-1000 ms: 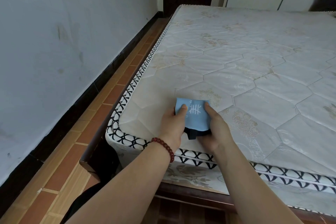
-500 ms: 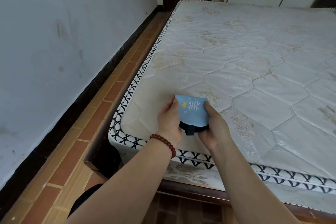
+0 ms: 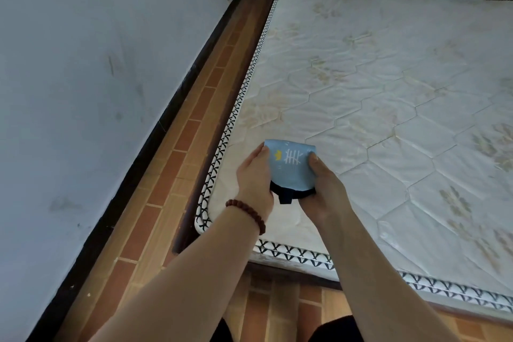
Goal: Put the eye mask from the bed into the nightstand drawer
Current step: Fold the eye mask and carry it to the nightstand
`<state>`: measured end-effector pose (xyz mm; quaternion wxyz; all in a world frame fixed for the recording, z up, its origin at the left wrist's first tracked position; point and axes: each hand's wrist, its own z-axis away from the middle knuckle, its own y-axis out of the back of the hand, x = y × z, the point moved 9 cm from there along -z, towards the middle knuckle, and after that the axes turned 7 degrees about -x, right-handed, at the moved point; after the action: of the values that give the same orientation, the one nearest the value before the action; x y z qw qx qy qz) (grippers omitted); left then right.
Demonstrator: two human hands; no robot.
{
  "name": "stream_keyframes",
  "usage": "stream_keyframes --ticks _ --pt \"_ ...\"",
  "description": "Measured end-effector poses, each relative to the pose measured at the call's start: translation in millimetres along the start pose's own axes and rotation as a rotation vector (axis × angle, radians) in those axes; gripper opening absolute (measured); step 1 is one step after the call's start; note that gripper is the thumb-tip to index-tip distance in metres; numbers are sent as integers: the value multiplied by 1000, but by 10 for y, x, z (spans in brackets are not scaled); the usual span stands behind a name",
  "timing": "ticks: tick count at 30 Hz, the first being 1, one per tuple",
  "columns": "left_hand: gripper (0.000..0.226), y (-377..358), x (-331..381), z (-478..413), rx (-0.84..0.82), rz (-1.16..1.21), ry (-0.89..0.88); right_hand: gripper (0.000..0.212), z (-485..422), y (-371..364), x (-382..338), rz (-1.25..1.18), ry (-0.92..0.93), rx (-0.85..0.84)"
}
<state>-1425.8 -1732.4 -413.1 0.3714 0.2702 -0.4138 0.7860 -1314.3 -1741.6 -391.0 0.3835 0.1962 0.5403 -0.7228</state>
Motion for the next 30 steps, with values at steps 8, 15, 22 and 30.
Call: stream_keyframes --ticks 8,15,22,30 --pt "33 -713 990 854 -28 3 24 51 554 -850 -1008 -38 -35 -23" --pt "31 -1123 1681 1469 -50 55 -35 44 962 -1464 -1686 -27 -14 -99" --pt "33 -1189 1906 1910 -35 123 -97 46 1288 -1747 -1882 -2 -29 -179" --pt "39 -796 1894 2348 13 160 -178 53 1655 -1961 -1612 26 -118 -249"
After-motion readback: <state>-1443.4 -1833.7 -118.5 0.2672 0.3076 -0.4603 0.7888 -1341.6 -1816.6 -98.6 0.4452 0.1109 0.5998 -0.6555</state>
